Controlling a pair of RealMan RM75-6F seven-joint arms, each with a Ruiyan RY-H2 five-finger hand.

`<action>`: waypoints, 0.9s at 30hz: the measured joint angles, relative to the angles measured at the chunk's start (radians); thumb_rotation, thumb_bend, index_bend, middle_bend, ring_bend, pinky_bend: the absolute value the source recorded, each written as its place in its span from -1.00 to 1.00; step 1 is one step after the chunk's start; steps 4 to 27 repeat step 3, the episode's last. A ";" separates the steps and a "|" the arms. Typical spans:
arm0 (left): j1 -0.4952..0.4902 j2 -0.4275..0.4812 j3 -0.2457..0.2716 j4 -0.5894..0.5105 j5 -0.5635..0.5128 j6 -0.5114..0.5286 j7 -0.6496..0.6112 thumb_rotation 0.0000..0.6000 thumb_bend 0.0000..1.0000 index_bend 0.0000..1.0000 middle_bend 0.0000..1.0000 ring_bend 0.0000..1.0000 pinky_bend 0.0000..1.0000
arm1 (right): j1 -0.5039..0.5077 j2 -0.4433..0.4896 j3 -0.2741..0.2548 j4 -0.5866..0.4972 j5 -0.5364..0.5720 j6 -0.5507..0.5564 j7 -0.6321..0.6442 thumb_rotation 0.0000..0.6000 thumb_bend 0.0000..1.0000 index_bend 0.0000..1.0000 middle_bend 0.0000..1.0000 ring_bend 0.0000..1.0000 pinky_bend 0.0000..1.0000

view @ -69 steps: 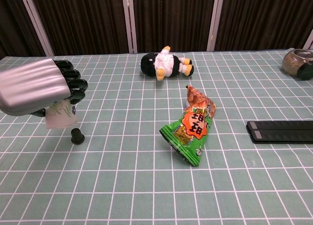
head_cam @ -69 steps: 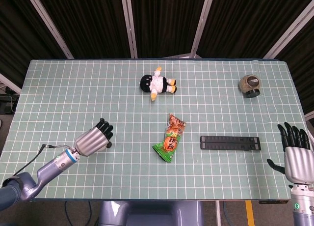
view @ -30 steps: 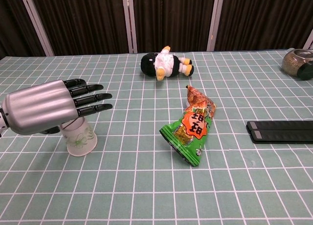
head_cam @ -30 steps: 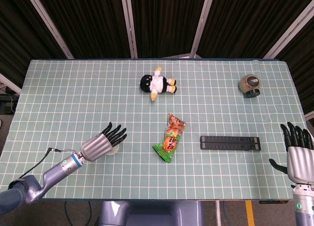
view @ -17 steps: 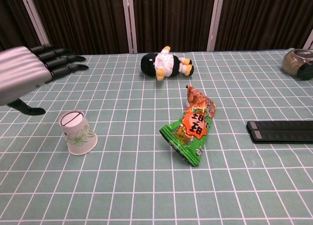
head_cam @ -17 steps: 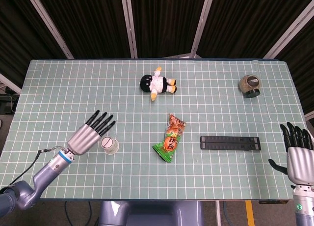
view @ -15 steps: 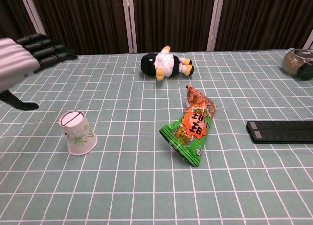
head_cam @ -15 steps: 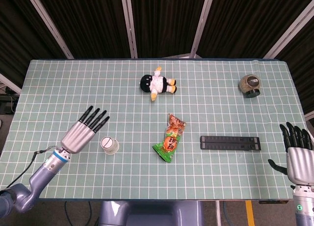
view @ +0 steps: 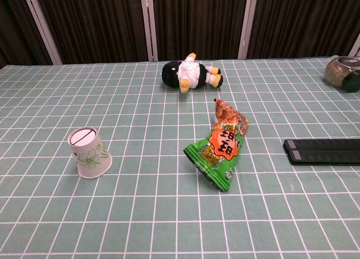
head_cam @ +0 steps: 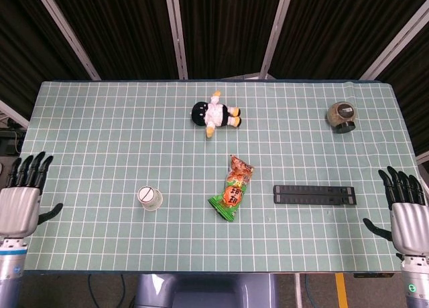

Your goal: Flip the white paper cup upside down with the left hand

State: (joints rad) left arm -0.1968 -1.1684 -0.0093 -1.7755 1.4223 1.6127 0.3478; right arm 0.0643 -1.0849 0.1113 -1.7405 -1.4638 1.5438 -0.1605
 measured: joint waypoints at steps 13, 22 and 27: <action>0.030 0.023 0.018 -0.001 0.000 0.007 -0.071 1.00 -0.84 -1.00 -1.00 -1.00 -1.00 | -0.004 0.006 -0.002 -0.002 -0.006 0.005 0.011 1.00 -1.00 -1.00 -1.00 -1.00 -1.00; 0.030 0.023 0.018 -0.001 0.000 0.007 -0.071 1.00 -0.84 -1.00 -1.00 -1.00 -1.00 | -0.004 0.006 -0.002 -0.002 -0.006 0.005 0.011 1.00 -1.00 -1.00 -1.00 -1.00 -1.00; 0.030 0.023 0.018 -0.001 0.000 0.007 -0.071 1.00 -0.84 -1.00 -1.00 -1.00 -1.00 | -0.004 0.006 -0.002 -0.002 -0.006 0.005 0.011 1.00 -1.00 -1.00 -1.00 -1.00 -1.00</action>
